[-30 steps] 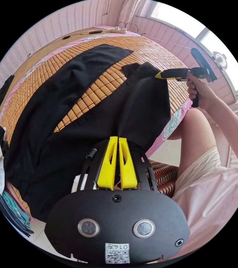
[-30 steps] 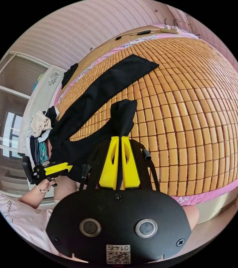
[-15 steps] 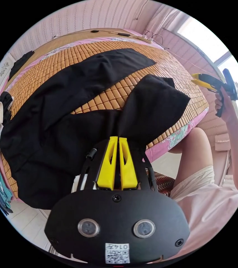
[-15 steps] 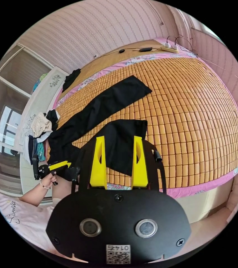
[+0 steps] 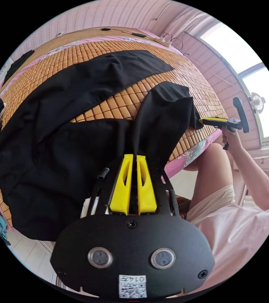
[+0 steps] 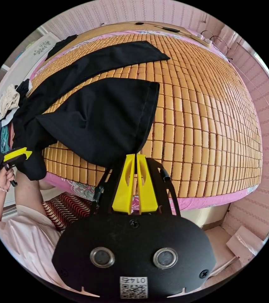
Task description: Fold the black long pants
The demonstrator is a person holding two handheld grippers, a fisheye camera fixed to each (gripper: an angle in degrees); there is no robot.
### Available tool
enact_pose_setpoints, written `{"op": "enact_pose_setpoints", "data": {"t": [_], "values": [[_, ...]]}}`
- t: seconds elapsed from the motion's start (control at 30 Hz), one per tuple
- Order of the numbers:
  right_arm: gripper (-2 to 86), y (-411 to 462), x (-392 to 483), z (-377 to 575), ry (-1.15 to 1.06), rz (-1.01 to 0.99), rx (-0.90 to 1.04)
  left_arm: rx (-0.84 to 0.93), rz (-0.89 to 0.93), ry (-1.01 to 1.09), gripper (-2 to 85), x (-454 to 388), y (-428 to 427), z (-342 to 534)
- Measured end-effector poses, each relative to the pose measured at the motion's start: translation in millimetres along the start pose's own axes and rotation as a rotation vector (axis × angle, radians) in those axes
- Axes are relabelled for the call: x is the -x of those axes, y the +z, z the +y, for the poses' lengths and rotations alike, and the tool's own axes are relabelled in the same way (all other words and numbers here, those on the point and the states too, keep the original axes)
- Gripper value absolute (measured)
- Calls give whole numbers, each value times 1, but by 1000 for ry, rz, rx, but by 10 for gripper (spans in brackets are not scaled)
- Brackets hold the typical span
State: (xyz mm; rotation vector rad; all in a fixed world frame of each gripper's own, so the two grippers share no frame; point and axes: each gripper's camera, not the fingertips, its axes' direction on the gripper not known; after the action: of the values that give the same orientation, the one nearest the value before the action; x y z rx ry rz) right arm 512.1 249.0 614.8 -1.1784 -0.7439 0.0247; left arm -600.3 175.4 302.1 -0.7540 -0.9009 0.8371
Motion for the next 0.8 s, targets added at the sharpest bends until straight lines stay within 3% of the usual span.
{"op": "enact_pose_setpoints", "data": {"t": [0.17,0.4,0.5,0.63,0.8], "values": [[4,-25,-49,21,91,184,1,-73,86,21,32,3,-2,10],[0,-19,-81,8,190,207,116,-171,110,-136,57,71,-27,50],[-5,-31,-45,-41,99,258,-8,-227,-40,-257,55,128,-56,70],[-9,-24,16,-148,-64,166,-79,-259,-250,-404,52,215,-97,71],[-9,-3,70,-259,-118,173,-125,-231,-375,-518,52,298,-108,33]]}}
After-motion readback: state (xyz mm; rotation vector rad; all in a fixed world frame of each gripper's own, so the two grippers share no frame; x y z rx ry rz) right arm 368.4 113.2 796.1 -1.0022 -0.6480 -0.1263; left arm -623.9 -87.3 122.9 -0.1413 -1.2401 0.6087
